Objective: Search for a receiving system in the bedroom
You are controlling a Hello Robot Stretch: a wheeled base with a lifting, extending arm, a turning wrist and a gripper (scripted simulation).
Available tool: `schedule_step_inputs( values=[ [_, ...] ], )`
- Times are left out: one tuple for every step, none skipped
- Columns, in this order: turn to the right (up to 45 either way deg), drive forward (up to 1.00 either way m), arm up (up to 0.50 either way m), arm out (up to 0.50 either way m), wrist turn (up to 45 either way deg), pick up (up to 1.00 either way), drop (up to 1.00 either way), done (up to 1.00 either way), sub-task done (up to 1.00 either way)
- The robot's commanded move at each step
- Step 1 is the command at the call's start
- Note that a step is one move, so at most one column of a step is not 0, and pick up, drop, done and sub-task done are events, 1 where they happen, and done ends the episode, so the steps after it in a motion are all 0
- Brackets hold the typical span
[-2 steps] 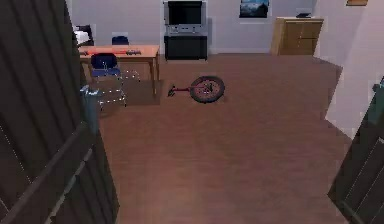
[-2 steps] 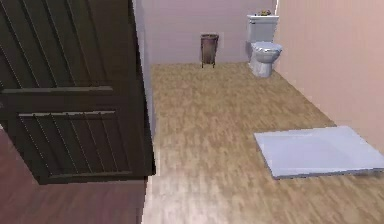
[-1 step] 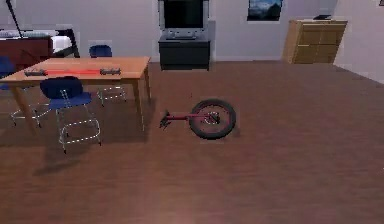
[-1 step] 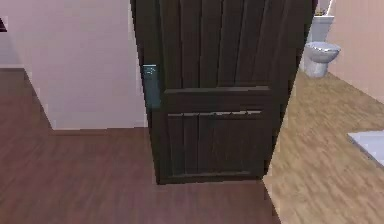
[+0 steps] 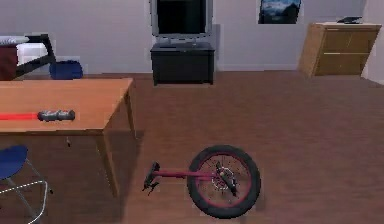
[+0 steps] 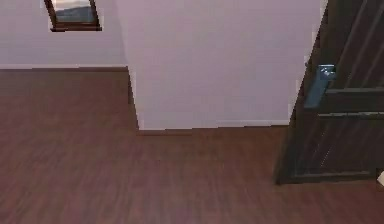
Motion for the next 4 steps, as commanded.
schedule_step_inputs(
  values=[
    [0.0,0.95,0.0,0.0,0.0,0.0,0.0,0.0,0.0],
    [-3.0,0.0,0.0,0.0,0.0,0.0,0.0,0.0,0.0],
    [0.0,1.0,0.0,0.0,0.0,0.0,0.0,0.0,0.0],
    [-3.0,0.0,0.0,0.0,0.0,0.0,0.0,0.0,0.0]
  ],
)
